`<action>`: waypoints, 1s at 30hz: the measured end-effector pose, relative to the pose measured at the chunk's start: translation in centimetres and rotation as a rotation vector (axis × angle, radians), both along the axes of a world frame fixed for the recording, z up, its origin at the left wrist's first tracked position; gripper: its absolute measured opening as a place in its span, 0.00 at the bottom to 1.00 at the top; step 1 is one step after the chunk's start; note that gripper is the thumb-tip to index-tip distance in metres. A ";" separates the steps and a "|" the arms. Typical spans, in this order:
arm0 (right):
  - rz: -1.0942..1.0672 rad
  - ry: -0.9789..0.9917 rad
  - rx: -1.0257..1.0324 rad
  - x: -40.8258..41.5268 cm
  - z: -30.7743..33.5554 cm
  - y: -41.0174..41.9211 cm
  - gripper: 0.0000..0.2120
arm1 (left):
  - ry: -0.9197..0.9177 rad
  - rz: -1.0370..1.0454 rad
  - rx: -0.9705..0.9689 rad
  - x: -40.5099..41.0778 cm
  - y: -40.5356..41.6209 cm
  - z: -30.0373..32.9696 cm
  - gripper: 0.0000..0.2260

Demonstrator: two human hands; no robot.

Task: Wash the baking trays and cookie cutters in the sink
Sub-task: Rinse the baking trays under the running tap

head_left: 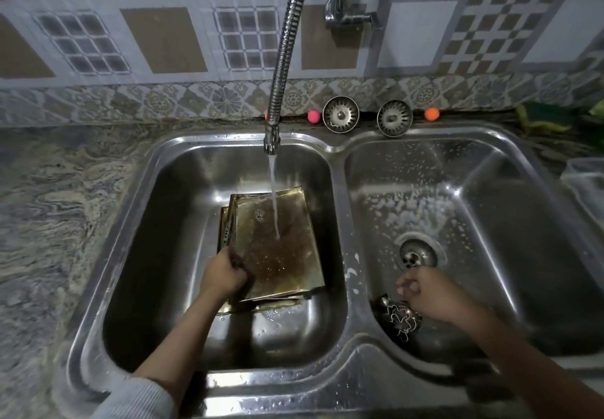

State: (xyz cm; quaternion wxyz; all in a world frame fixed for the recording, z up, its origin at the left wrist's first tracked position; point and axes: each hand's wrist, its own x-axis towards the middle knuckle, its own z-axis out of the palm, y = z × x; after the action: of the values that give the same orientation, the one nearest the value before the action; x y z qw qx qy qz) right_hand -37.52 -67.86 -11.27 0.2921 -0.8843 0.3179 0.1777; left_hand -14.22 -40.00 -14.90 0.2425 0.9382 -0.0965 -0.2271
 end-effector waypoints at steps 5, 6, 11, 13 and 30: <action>-0.035 -0.401 -0.024 2.4 3.6 2.3 0.08 | -0.033 0.144 -0.247 0.0 -0.1 0.3 0.07; -0.029 -0.479 -0.034 3.0 4.4 3.0 0.07 | -0.015 0.187 -0.293 0.0 -0.1 0.4 0.07; 0.067 -0.801 -0.006 6.5 6.3 6.8 0.08 | -0.044 0.298 -0.431 -0.6 0.1 1.6 0.11; 0.122 -0.883 -0.002 8.1 7.1 8.3 0.09 | -0.110 0.268 -0.437 -1.0 0.1 2.5 0.11; 0.805 -0.416 -0.327 19.9 6.5 13.2 0.28 | -0.363 0.372 -0.894 -2.3 -2.4 7.2 0.09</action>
State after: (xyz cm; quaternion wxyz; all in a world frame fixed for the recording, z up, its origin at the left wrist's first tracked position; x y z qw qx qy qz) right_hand -17.58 -54.68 -4.76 0.1148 -0.9883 -0.0910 0.0435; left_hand -16.52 -42.42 -7.72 0.6355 0.7684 -0.0563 0.0500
